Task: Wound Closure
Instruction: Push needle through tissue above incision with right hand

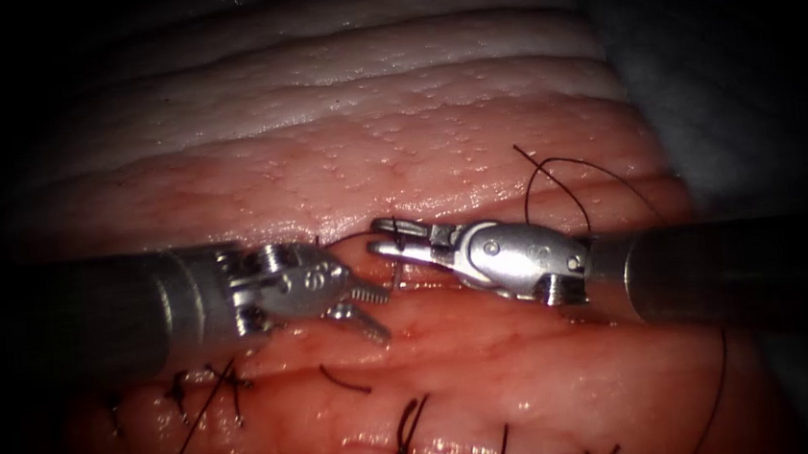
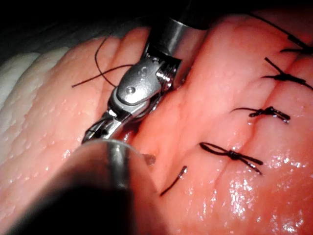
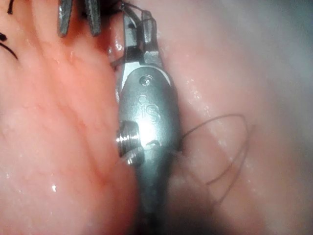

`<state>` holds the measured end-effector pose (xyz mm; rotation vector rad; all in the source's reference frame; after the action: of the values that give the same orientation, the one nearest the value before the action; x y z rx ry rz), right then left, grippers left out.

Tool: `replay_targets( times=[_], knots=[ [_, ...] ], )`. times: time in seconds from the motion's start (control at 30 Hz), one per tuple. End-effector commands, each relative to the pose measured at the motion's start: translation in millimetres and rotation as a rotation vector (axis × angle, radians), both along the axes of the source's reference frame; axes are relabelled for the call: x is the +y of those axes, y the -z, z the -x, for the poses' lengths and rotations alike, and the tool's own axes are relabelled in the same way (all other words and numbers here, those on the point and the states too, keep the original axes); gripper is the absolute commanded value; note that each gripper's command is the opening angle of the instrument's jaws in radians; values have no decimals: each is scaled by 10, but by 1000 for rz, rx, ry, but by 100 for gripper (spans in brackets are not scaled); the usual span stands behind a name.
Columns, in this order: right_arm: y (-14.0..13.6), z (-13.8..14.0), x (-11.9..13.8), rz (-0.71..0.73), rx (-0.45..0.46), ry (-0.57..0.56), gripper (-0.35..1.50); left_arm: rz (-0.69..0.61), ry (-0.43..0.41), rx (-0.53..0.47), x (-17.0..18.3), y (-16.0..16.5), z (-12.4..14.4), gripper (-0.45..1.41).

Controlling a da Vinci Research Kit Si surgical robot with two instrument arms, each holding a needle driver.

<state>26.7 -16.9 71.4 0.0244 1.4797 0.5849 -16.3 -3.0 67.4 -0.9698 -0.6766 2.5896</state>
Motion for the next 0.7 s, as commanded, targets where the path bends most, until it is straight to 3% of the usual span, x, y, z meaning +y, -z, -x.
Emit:
replay_targets(
  times=[0.03, 0.27, 0.43, 0.7],
  knots=[
    [-4, -6, 2, -6, 6, 2, -35, 10, 11, 1, -1, -1, 4, -1],
    [-4, 2, 9, -52, 10, -13, -35, 35, 52, 6, -37, 14, 1, -16],
    [-7, 2, 14, -141, 39, -31, -35, 32, 45, -11, -66, 2, 11, -22],
    [-9, 2, 18, -196, 48, -32, -35, 41, 49, -15, -68, -10, 13, -23]
  ],
)
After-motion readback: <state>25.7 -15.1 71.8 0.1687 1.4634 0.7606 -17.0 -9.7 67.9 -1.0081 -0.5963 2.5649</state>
